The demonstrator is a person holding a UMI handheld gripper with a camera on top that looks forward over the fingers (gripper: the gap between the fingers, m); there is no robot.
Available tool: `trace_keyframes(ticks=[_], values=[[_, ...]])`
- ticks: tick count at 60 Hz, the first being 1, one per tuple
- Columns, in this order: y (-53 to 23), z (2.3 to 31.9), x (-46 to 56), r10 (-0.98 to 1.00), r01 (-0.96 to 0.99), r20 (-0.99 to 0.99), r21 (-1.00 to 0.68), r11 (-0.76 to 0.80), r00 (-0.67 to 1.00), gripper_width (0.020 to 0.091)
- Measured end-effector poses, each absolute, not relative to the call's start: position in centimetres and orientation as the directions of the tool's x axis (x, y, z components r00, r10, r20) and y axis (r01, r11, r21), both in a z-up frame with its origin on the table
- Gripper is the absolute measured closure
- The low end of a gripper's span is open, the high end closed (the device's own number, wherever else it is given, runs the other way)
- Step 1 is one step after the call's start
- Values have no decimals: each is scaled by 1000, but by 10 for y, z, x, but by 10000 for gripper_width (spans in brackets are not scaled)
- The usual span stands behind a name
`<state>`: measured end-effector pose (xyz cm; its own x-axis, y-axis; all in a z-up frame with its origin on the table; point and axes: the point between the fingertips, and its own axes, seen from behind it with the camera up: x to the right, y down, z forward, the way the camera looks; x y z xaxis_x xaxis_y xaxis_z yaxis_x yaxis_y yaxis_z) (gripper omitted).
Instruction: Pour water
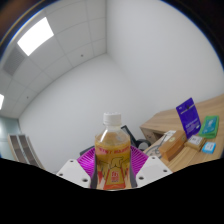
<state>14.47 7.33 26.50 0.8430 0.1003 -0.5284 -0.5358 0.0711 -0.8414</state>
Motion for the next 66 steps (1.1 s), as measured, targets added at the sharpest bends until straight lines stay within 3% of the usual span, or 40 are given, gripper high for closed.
trace_keyframes(ticks=[5, 6, 12, 15, 28, 35, 40, 46, 53, 66], values=[[97, 230, 187, -28, -246, -249, -966, 74, 968, 649], [75, 217, 190, -8, -182, -183, -980, 82, 983, 649], [106, 178, 221, -71, -21, -21, -1000, -8, 997, 649], [114, 146, 228, -63, 31, 33, -999, -36, 997, 649], [124, 94, 237, -33, 13, 18, -992, -126, 999, 633], [122, 98, 237, -27, -19, -17, -997, -79, 999, 620], [122, 98, 236, -17, 2, 4, -996, -84, 1000, 562], [121, 92, 236, -12, 26, 28, -991, -130, 1000, 458], [105, 97, 241, -22, 22, 26, -986, -168, 999, 248], [26, 116, 228, 5, -36, -39, -973, -228, 999, 261]])
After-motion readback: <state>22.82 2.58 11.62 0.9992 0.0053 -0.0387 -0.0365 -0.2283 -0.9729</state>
